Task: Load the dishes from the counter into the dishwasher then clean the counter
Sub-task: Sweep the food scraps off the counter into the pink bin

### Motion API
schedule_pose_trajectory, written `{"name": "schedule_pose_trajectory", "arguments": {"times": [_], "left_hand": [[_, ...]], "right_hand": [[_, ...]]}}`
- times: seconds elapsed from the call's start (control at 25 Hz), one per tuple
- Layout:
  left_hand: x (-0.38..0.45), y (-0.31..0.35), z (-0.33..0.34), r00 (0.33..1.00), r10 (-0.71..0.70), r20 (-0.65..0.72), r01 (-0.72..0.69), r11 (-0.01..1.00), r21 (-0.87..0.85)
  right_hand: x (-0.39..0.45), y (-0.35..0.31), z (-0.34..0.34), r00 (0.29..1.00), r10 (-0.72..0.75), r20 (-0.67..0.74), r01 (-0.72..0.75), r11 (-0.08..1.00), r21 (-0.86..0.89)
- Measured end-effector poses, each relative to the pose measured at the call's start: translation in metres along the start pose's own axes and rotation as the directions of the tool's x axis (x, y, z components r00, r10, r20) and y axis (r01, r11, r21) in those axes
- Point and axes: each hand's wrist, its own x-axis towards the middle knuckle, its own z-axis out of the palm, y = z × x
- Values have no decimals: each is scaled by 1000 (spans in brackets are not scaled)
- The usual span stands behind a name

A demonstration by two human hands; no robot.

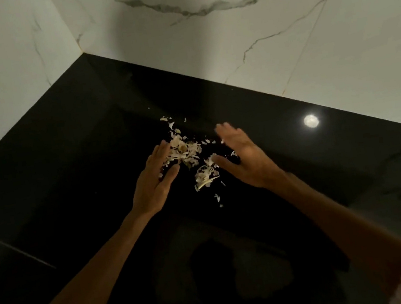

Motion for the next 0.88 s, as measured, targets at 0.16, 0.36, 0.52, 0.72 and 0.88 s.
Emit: {"name": "schedule_pose_trajectory", "arguments": {"times": [0.16,0.36,0.52,0.72,0.88], "left_hand": [[-42,14,16,985,-101,-138,94,994,-59],[-83,30,39,970,-108,-217,107,994,-17],[-77,30,40,962,-143,-231,156,987,37],[-81,30,40,927,-172,-332,179,984,-10],[-79,36,40,931,-191,-310,198,980,-9]], "right_hand": [[-93,-15,33,940,342,-2,-339,930,-140],[-122,-42,68,869,495,-14,-475,824,-309],[-59,-42,75,872,486,-60,-481,828,-289],[-42,-39,70,899,412,-146,-423,904,-55],[-63,-22,62,829,490,-270,-466,871,152]]}}
